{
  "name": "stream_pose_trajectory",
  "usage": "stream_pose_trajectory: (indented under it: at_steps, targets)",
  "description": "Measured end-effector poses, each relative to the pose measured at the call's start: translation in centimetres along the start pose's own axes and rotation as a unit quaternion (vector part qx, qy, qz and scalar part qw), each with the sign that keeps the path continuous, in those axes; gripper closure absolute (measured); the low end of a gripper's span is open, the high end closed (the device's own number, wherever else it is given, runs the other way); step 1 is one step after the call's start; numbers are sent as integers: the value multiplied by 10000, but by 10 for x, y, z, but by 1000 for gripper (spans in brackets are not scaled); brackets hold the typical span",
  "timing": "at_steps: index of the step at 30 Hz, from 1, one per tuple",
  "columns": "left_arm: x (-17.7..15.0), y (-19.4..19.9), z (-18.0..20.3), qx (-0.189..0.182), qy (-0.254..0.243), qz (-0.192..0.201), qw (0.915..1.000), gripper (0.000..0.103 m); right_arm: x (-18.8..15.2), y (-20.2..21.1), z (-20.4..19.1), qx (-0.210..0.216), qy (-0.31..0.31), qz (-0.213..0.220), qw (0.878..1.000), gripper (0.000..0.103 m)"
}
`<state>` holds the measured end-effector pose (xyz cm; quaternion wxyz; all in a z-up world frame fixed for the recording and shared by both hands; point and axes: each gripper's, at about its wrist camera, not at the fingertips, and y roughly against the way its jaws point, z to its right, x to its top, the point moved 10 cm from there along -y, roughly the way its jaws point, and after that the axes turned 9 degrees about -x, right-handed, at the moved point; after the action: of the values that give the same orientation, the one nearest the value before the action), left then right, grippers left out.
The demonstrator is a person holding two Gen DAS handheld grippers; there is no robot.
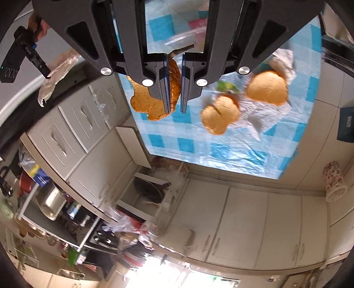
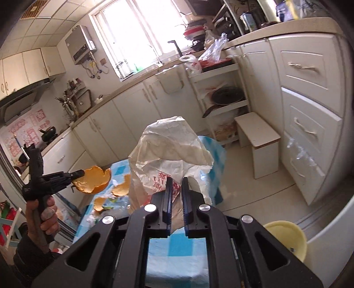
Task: Collect trash
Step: 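Carry the peel and plastic bag to the yellow bucket and release both, then move both open tools back over the table toward the remaining trash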
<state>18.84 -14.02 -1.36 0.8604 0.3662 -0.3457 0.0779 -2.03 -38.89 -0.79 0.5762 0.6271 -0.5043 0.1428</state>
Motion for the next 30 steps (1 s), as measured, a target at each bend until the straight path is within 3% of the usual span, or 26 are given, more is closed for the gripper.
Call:
stream_pose_trajectory:
  at_steps: [5,12,22,25,27,29,30]
  targets:
    - [-55,-50,88,-532,-475,-707,9949,95,-33,10,67,-939,17,-178,9954,93]
    - [-151,-132,184,-737,-1293,-1732,9736,95,-82,-4,138,-1866,25,-516,9811,93]
    - [-241,-235,223,-369,-1764,-2643,9475,95,-138,-58,204,-2315,-118,-1048,9671,92]
    - [-262,-260,227,-238,-1970,-2946,9348,94,-148,-73,215,-2416,-108,-1256,9621,75]
    - [-267,-269,229,-189,-2018,-2990,9325,90,-153,-74,218,-2432,-103,-1290,9613,70]
    - [-265,-269,232,-198,-1997,-2961,9338,67,-151,-72,217,-2426,-81,-1273,9617,67]
    - [-260,-267,232,-198,-2018,-2886,9357,62,-149,-70,216,-2431,-80,-1255,9618,65]
